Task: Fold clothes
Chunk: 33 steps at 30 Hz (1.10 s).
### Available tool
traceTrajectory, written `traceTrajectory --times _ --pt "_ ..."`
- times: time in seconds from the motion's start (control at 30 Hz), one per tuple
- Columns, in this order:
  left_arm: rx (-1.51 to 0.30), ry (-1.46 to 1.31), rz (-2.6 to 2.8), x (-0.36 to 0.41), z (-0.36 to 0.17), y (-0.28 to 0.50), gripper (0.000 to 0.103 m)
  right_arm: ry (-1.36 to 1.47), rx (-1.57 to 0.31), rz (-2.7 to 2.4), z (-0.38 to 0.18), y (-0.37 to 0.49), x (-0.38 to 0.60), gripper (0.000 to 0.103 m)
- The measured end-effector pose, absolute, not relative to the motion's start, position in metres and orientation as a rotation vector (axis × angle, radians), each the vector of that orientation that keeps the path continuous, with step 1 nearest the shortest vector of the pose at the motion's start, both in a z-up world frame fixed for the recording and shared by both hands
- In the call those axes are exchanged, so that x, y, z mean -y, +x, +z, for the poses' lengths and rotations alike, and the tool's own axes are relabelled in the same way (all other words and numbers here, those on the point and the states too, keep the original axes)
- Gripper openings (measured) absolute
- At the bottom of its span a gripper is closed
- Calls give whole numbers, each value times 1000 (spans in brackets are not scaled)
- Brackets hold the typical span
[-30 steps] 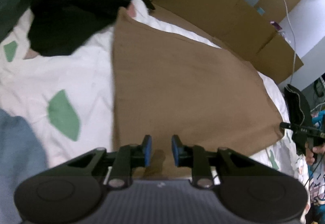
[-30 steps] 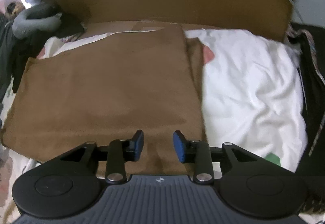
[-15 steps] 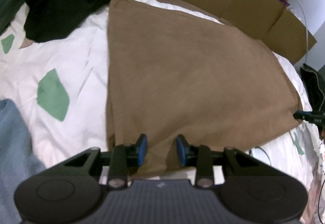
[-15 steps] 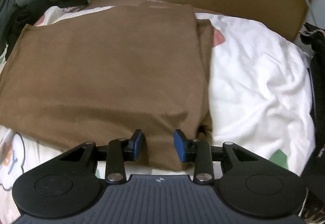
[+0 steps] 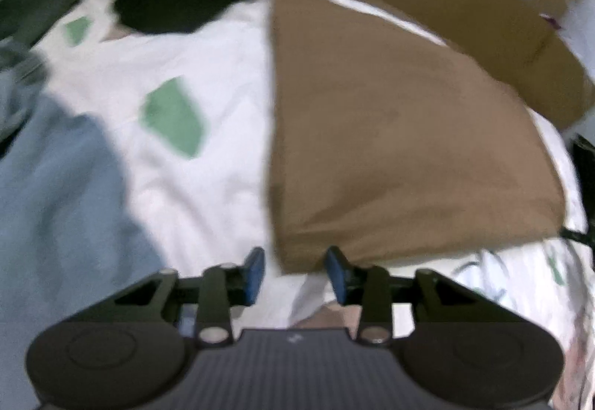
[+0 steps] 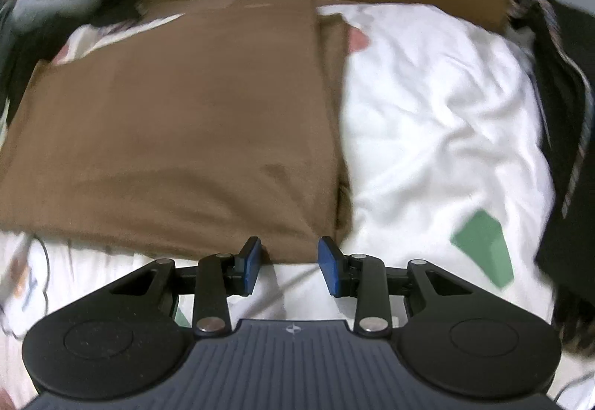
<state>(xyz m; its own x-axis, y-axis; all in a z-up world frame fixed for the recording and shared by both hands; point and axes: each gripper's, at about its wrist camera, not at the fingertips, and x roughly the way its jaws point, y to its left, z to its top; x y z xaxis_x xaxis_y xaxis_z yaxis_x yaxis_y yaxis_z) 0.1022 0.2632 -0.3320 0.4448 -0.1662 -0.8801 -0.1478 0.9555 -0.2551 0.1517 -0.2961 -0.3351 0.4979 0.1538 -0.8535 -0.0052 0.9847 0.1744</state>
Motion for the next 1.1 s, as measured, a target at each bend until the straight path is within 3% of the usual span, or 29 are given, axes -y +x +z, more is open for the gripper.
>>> traceTrajectory --times 0.2,0.33,0.47,0.67,0.83,1.1 --pt "-1113 -389 71 -284 -324 88 40 255 -1036 43 -338 137 318 42" --pt "-1081 -511 85 -292 -316 79 40 469 -1003 34 -340 129 336 43" --pt "-1037 -654 126 -291 -315 66 55 770 -951 43 -351 117 353 47" --pt "-987 -847 129 -283 -331 64 55 1009 -915 62 -370 101 354 53" --pt "-944 -951 132 -279 -345 61 56 1060 -907 66 -373 101 353 58" --pt "-897 -1045 133 -270 -364 62 67 1119 -885 50 -380 107 349 58"
